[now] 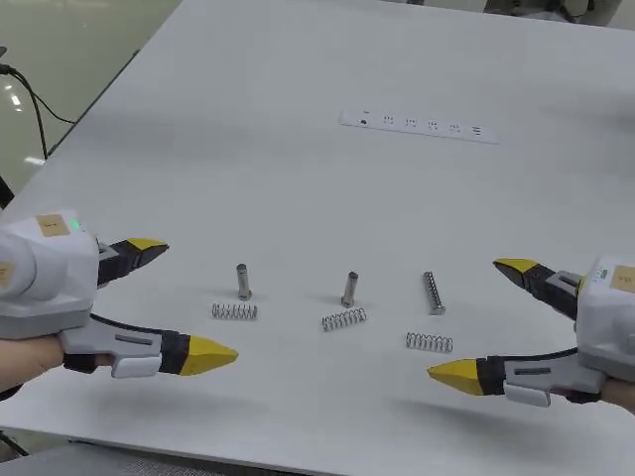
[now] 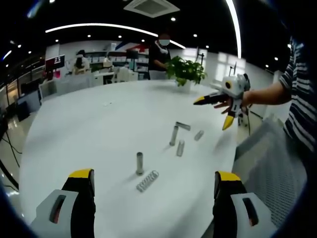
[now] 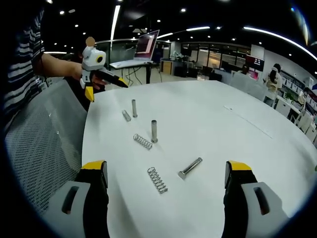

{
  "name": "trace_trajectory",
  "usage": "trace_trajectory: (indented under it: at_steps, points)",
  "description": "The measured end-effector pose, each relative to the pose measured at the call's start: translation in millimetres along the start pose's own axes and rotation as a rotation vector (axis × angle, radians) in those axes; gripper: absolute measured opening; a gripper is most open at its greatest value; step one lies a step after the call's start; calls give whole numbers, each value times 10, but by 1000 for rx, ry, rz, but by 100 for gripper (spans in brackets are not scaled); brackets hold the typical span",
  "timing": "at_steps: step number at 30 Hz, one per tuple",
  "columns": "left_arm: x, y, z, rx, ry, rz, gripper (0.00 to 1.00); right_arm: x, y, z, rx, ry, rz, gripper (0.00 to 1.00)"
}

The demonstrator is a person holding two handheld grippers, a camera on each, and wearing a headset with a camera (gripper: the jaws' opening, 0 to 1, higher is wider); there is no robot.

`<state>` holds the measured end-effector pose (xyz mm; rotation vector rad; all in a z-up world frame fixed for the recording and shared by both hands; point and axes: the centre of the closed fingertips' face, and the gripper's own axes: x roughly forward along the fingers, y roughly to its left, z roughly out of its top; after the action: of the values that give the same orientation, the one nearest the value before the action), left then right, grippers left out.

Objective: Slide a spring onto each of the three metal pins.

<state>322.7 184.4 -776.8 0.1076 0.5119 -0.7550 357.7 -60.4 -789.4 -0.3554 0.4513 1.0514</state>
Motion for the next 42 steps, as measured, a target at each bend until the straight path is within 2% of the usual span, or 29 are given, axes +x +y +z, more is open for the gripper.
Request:
trace_trajectory:
  at_steps: [15, 34, 42]
  points:
    - [8, -8, -13, -1, 3, -5, 98, -13, 43, -40, 6, 6, 12, 99]
    - [29, 13, 23, 19, 6, -11, 98, -54, 38, -101, 13, 15, -2, 99]
    - [31, 3, 4, 18, 12, -12, 98, -45, 40, -92, 16, 16, 3, 99]
